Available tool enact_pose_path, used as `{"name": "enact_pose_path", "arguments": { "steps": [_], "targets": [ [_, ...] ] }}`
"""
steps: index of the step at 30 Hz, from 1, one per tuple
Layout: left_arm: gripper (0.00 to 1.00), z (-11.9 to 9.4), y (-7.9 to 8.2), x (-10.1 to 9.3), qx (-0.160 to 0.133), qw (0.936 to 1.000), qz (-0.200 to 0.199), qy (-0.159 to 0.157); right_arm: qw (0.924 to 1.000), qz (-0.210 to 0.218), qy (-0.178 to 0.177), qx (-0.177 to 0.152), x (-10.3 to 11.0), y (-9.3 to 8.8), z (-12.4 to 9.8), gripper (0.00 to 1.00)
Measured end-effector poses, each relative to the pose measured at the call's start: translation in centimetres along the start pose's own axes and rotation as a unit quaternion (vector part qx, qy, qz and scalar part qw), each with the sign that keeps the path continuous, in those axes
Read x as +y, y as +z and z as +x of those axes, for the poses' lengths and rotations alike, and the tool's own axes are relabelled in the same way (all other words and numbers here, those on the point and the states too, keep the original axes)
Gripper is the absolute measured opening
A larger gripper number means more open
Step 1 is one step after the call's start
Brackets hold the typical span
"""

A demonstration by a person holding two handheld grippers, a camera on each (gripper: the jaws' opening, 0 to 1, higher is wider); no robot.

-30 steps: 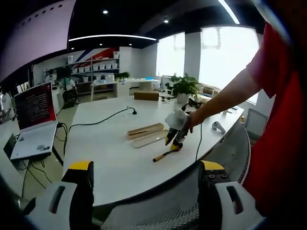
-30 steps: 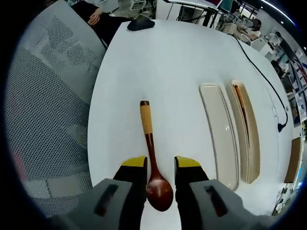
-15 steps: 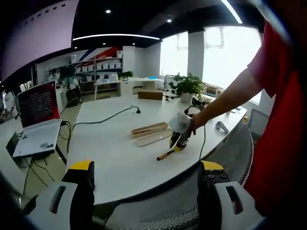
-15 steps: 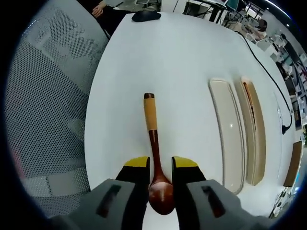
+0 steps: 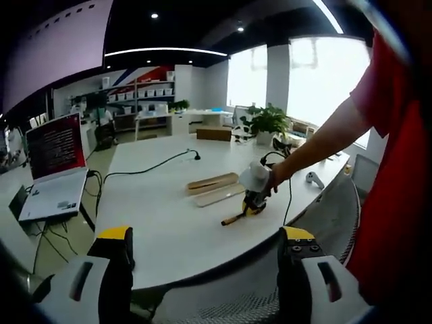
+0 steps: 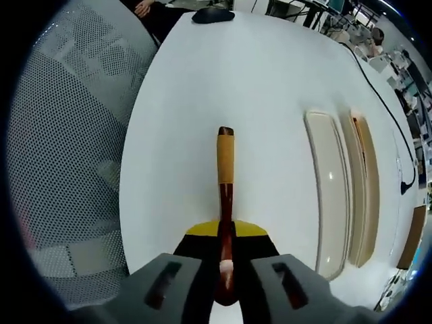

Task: Arrange the utensils inside the cutlery case until each visible utensil rests in its matching compartment.

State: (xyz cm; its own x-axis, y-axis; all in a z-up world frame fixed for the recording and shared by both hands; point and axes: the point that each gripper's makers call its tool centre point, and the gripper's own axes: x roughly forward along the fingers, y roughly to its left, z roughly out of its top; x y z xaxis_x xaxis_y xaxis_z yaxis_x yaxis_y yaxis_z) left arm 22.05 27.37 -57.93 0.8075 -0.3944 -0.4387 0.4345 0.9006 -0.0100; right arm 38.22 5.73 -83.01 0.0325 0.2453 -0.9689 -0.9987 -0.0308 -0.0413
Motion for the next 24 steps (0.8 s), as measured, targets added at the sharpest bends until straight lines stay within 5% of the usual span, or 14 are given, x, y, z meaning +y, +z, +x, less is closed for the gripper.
{"name": "enact_pose_path", "arguments": {
  "steps": [7,24],
  "targets": [
    [0.91,0.4,-0.1,-0.2,-0.001,1.0000,-0.001,-0.005,0.9984,0.048,-0.005,-0.029,0.0,0.0,0.0,0.01],
    [0.89,1.9,0.9,-0.4,-0.002,0.9995,0.022,-0.022,0.9986,0.046,0.000,-0.027,0.2,-0.7,-0.7,0.00]
  ]
}}
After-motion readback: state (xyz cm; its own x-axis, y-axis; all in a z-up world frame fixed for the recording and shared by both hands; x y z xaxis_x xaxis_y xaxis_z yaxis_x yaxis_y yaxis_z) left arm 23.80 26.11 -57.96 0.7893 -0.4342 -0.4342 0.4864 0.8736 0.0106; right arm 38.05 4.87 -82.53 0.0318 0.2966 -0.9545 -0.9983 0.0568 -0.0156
